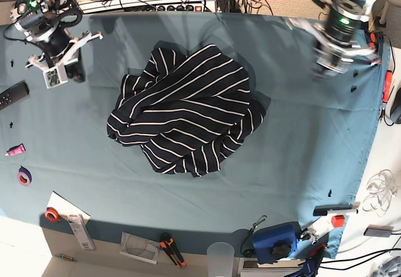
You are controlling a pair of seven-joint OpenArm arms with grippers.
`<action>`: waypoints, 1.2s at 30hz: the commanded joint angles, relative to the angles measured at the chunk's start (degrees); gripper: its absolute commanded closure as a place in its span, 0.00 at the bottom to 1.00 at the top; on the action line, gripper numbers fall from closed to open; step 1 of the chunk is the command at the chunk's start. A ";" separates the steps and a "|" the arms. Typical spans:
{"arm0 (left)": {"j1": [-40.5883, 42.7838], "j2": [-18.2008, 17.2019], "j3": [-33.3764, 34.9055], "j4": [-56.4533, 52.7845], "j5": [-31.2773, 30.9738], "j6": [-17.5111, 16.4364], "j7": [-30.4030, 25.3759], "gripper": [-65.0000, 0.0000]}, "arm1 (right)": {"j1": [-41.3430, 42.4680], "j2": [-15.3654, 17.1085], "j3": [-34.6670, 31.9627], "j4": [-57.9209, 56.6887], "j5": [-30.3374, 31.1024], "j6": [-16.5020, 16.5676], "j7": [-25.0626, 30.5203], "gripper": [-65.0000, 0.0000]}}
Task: Layout the t-shirt on the table in an organized manner, then fold the t-shirt properly
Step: 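Lower both grippers toward the crumpled striped shirt, then grasp the striped shirt's edge with the right gripper and lift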
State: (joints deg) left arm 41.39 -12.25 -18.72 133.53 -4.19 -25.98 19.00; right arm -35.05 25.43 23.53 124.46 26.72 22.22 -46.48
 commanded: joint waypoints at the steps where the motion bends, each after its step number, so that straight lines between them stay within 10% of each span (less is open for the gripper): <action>1: 0.33 -0.28 -0.15 0.98 -0.57 -0.70 -3.63 0.88 | 0.22 0.76 0.48 0.79 -0.04 -0.20 1.38 1.00; 4: 0.31 -0.28 -0.17 0.81 -0.55 -0.37 -7.06 0.65 | 0.31 0.76 0.48 0.79 -0.22 0.59 1.03 1.00; 6: 0.33 -0.28 -0.17 0.70 -0.50 0.96 -6.99 0.55 | 0.31 0.76 0.46 0.79 -0.09 3.87 0.35 0.82; 8: 0.31 -0.28 -0.17 0.42 0.72 1.62 -6.97 0.52 | 0.31 0.76 0.42 0.79 2.75 6.75 0.37 0.66; 14: 0.33 -0.26 -0.17 0.35 2.03 3.91 -6.97 0.52 | 0.92 0.81 -7.37 0.79 6.03 14.67 -1.01 0.65; 25: 0.33 -0.26 -0.17 0.35 2.03 3.89 -6.97 0.52 | 11.65 1.42 -33.48 0.79 -19.89 16.72 2.91 0.65; 32: 0.35 -0.26 -0.17 0.35 2.03 3.89 -6.97 0.52 | 16.04 8.31 -48.13 0.79 -42.99 17.40 15.23 0.65; 36: 0.33 -0.26 -0.17 0.35 2.03 3.89 -6.97 0.52 | 16.17 9.77 -52.22 0.79 -46.34 16.52 17.62 0.56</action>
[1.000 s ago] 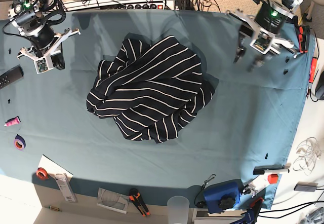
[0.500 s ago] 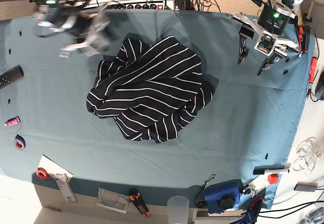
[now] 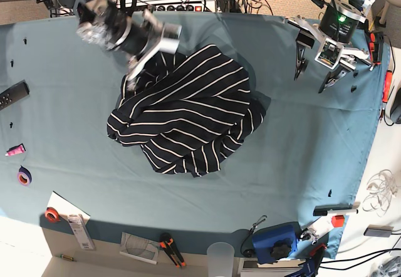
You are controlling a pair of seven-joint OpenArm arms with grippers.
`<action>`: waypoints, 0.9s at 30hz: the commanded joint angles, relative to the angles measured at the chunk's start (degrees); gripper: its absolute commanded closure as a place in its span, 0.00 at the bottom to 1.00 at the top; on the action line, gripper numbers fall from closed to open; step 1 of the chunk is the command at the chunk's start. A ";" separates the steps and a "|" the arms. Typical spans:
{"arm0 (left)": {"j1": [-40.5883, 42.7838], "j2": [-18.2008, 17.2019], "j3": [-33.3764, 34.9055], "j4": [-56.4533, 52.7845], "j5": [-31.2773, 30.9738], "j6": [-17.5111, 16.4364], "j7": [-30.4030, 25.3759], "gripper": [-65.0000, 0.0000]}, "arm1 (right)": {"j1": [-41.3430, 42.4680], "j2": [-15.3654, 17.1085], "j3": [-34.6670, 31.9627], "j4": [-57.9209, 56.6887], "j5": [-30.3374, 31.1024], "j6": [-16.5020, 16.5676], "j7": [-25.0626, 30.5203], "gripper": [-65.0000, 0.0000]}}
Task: Layout the t-shirt on the table in an organized manner, then fold the t-shirt properly
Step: 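Grasp the striped shirt's edge with the right gripper and lift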
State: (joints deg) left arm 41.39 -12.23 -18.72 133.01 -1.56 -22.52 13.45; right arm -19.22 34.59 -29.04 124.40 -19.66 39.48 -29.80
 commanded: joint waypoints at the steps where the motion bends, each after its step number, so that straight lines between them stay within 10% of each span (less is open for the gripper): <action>1: 0.33 -0.28 -0.17 0.87 -0.59 0.44 -1.42 0.52 | 0.35 0.48 0.09 0.85 0.07 -2.40 1.22 0.56; 4: 0.35 -0.13 -0.17 0.87 -0.59 0.44 -1.40 0.52 | 0.98 0.33 0.11 0.83 0.09 -7.63 1.51 0.56; 27: 0.35 -0.15 -0.17 0.87 -0.59 0.44 -1.27 0.52 | 5.46 -0.22 -9.20 -2.82 2.62 -6.99 -1.90 0.56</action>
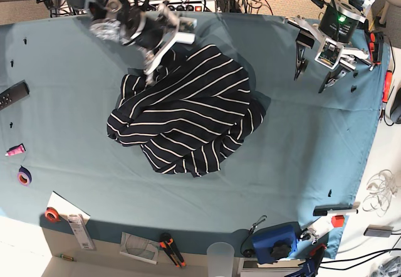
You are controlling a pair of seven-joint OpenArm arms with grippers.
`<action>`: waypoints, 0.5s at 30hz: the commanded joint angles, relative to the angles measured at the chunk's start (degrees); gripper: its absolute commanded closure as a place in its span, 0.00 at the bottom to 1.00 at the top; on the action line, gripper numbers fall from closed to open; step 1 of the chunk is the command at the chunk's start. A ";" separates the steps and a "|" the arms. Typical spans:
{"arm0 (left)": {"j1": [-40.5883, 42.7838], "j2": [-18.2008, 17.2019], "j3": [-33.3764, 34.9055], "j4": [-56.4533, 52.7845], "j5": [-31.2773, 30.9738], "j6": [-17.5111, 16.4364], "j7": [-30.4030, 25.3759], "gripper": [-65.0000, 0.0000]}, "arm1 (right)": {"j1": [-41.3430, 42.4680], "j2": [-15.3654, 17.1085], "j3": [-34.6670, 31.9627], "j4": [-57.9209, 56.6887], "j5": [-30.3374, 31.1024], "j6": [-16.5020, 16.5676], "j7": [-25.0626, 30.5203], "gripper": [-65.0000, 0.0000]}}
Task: Layout the t-shirt on the table in an organized manner, then fold the t-shirt properly
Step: 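Grasp the striped shirt's edge with the right gripper and lift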
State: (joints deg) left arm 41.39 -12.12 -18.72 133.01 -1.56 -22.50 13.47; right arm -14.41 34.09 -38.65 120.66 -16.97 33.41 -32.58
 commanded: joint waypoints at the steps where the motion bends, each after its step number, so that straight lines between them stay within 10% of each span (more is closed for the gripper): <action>1: 0.35 -0.24 -0.17 0.87 -0.59 0.42 -1.27 0.52 | 1.31 -0.22 -0.17 -0.44 -0.87 -2.08 0.87 0.56; 15: 0.33 -0.24 -0.17 0.87 -0.61 0.42 -1.29 0.52 | 12.13 -9.07 -10.32 -18.99 -2.10 -4.22 1.11 0.56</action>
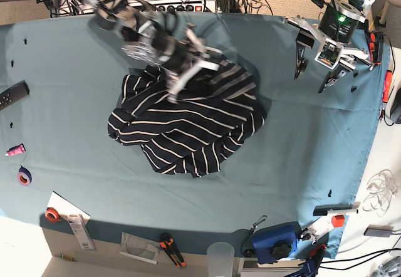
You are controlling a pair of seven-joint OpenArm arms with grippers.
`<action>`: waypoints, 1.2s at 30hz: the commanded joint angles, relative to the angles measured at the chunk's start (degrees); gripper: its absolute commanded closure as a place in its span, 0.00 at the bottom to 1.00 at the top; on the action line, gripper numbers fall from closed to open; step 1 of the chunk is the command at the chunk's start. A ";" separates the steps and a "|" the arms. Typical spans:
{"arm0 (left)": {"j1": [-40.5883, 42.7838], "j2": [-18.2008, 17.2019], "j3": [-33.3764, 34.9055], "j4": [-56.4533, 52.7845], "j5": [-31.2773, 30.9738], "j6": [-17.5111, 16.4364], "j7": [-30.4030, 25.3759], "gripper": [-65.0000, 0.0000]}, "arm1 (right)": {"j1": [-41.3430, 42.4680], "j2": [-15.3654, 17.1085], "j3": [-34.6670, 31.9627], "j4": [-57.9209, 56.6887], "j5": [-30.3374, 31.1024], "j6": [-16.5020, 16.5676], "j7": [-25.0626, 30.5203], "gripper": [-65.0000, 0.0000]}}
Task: Layout the t-shirt on the table in an organized manner, then fold the t-shirt properly
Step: 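Grasp the striped shirt's edge with the right gripper and lift, then drag the held shirt edge away from the pile with the right gripper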
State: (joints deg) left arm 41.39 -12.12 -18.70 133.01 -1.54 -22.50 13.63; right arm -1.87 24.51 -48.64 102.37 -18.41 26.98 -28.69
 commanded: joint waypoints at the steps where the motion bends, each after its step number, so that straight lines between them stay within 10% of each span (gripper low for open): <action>1: 0.33 -0.24 -0.20 0.87 -0.61 0.42 -1.44 0.52 | 0.04 0.00 -1.31 -1.16 -0.76 1.22 -2.99 0.56; 4: 0.33 -0.26 -0.20 0.87 -0.61 0.44 -1.44 0.52 | 0.28 -1.09 -2.40 -0.26 -0.74 -4.09 -3.61 0.62; 8: 0.33 -0.26 -0.20 0.87 -0.61 0.44 -1.44 0.52 | 0.31 -2.64 -2.36 5.77 -0.72 -10.93 -13.49 0.99; 11: 0.33 -0.26 -0.20 0.87 -0.61 0.46 -1.44 0.52 | 0.63 -2.75 -2.12 11.85 -0.98 -17.09 -17.38 1.00; 17: 0.35 -0.24 -0.20 0.87 -0.61 0.44 -1.44 0.52 | 0.76 -2.80 3.93 19.32 -3.15 -19.39 -17.66 1.00; 24: 0.35 -0.24 -0.20 0.87 -0.66 0.39 -1.44 0.52 | 0.76 -2.78 25.24 21.70 -2.56 -21.70 -17.64 1.00; 36: -1.20 -0.28 4.07 0.57 -4.42 -2.80 -1.42 0.52 | 0.72 -2.78 64.94 19.28 16.37 -21.68 -17.03 1.00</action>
State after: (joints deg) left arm 40.10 -12.12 -14.41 132.86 -5.39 -25.54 13.65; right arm -1.89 21.04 16.21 120.99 -1.65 5.85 -46.94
